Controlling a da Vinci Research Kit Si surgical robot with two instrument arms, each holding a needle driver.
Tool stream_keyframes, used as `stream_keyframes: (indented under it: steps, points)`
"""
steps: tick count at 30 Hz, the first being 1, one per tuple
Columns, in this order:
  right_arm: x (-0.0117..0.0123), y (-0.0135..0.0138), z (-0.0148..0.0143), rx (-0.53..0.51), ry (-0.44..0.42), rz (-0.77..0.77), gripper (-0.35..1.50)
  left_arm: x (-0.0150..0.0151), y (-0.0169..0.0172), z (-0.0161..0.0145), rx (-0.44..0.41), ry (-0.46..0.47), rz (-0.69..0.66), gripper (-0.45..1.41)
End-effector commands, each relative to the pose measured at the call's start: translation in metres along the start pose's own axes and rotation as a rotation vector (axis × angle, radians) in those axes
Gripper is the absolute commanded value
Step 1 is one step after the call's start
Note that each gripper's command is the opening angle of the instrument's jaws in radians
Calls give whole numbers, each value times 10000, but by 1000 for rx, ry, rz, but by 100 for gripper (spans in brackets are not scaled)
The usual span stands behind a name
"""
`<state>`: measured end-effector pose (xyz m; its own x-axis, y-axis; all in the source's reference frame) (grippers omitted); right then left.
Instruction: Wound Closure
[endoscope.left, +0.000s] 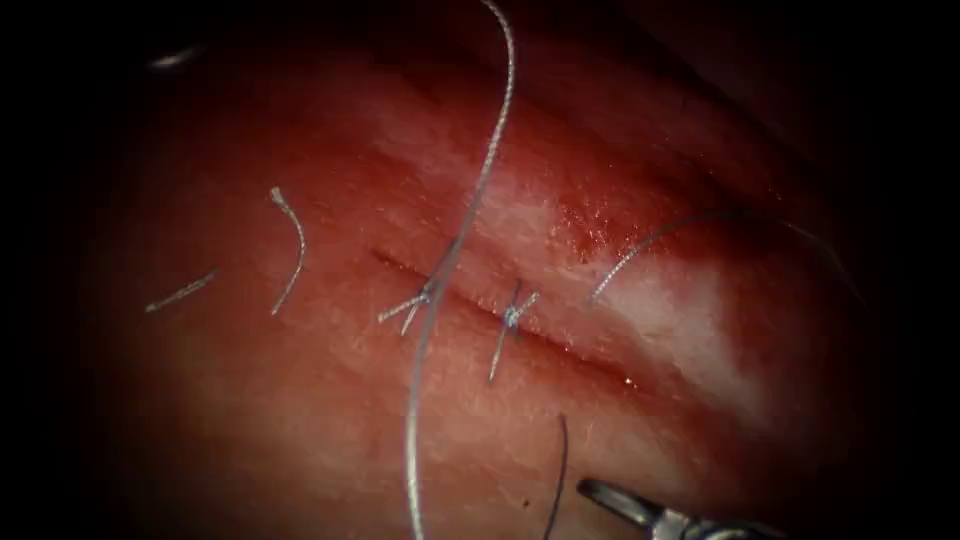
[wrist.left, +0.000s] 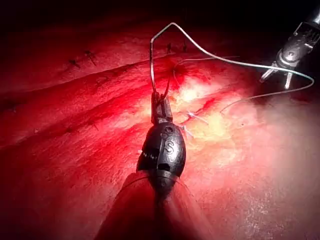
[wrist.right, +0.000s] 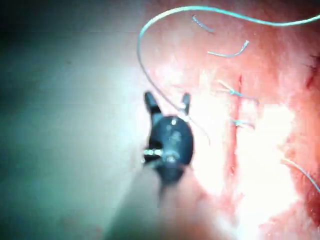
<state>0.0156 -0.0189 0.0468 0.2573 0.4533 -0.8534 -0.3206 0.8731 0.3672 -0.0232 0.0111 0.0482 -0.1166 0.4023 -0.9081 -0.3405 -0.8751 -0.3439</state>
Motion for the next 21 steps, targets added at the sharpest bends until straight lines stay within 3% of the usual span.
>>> stream_keyframes:
  steps: [1,19,21]
  points:
    - [-20,13,11,-12,-10,-14,126,-8,3,6,0,1,1,-45]
    - [-107,58,62,-63,-48,-124,121,-23,11,21,18,-8,18,-45]
    - [-116,59,63,-64,-59,-139,108,-23,11,21,18,-8,18,-45]
